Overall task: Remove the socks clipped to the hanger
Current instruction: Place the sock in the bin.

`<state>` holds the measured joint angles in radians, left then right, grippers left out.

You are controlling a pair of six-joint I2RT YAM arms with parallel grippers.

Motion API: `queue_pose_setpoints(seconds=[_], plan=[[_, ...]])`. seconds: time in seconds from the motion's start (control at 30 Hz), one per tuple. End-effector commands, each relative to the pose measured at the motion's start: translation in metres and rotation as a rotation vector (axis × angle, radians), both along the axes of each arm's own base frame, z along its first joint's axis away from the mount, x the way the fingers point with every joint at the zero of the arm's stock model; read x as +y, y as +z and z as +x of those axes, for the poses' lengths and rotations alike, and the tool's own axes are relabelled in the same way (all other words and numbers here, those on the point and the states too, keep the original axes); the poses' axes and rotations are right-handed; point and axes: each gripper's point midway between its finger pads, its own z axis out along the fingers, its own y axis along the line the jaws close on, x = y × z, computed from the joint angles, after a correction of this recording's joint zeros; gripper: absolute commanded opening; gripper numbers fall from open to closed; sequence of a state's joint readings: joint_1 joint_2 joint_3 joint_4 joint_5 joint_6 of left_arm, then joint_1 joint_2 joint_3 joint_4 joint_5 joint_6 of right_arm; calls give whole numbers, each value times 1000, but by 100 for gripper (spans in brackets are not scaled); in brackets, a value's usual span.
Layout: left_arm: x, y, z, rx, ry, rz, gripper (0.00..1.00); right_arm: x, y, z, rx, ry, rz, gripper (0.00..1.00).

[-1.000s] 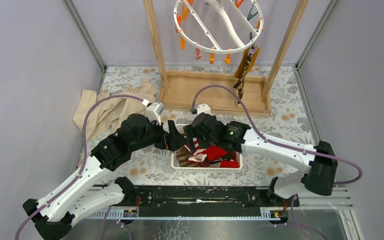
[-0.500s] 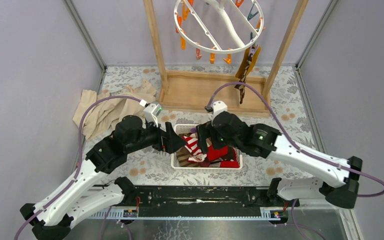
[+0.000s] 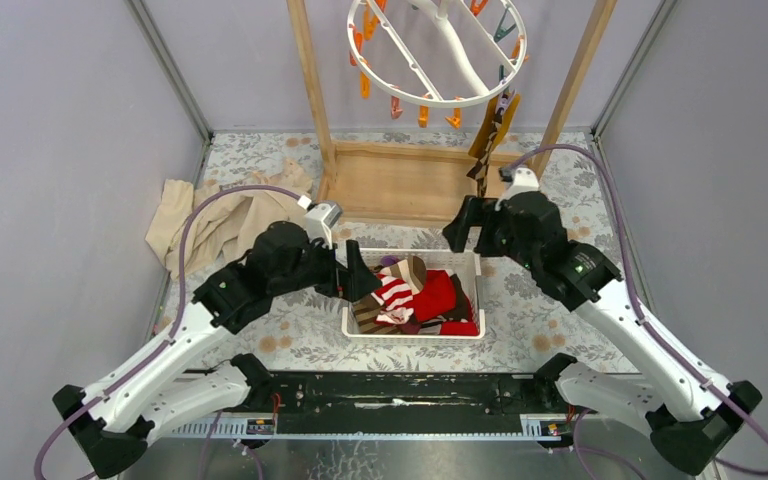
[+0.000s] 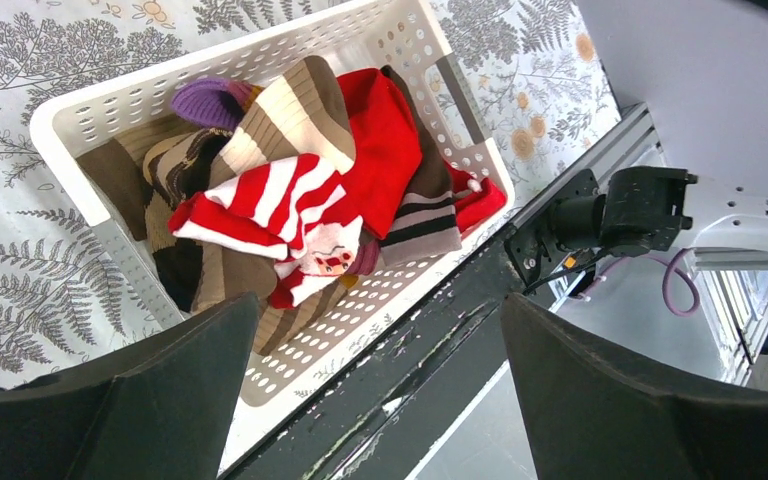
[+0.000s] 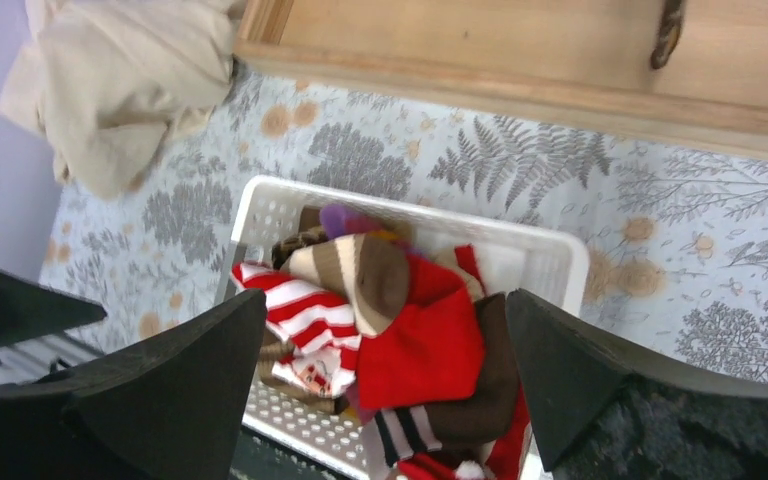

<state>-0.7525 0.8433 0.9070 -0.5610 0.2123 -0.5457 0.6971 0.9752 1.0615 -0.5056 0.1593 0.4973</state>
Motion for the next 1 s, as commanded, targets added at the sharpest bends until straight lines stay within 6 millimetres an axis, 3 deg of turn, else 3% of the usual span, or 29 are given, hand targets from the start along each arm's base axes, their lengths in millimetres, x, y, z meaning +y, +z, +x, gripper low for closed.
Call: queue_pose_setpoints(seconds=[0.0,0.17,0.33,0.7,0.97], plan=[[-15,21,18,-76,-5,-38,99,-8,22,29,-67,23,119,97],[-26,26,45,-109,48,-23,99,-28,19,52,-61,-3,133,96],[-38,32,62,-116,69,-28,99,-53,10,60,-51,-57,182,96],[-44,22,74,-125,56,25,99,-89,-12,81,-41,-170,188,96],[-48,12,78,-115,43,24,99,-96,-7,104,-93,-206,240,86]])
